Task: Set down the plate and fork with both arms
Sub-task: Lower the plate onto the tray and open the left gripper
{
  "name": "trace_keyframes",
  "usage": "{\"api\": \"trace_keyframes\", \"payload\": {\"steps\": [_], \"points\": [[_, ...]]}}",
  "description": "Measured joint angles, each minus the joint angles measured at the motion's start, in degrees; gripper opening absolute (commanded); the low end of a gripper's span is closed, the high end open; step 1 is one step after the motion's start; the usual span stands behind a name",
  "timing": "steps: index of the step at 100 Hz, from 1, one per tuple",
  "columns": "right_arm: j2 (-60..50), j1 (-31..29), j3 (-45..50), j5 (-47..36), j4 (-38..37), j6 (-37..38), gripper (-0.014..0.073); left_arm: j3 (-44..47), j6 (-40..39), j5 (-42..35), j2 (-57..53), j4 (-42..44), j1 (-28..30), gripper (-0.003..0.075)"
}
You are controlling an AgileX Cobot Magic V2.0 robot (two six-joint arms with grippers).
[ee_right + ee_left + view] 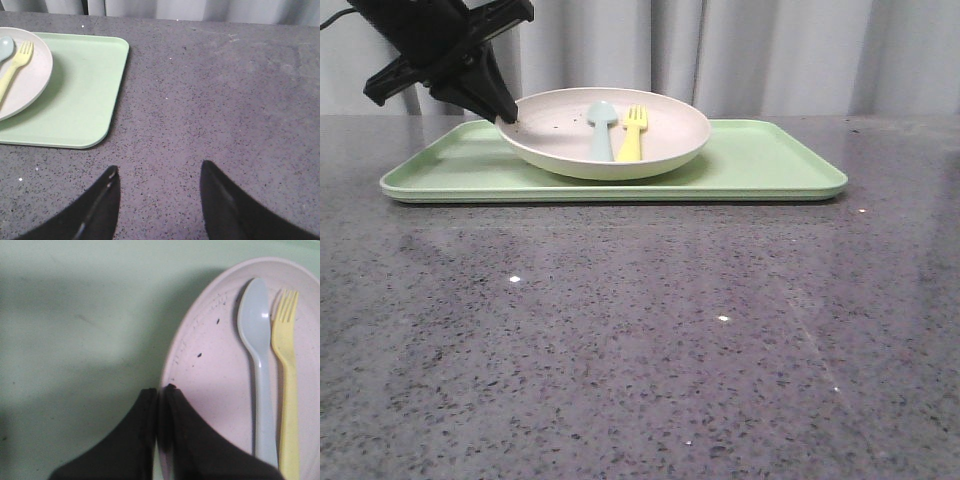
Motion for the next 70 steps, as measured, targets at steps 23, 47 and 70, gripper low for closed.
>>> {"api": "trace_keyframes", "payload": {"steps": [23,47,70], "points": [[0.0,0.0,0.0,0.0,0.0,0.0,0.0384,0.0,0.0,-0.3,0.0,-0.1,0.0,-0.0001],[0.0,0.0,0.0,0.0,0.0,0.0,0.0384,0.0,-0.1,-0.6,0.0,-0.5,0.0,0.0198],[0.0,0.0,0.0,0.0,0.0,0.0,0.0384,-0.1,-0.1,-0.6,0.0,-0.7,0.0,0.026]]}}
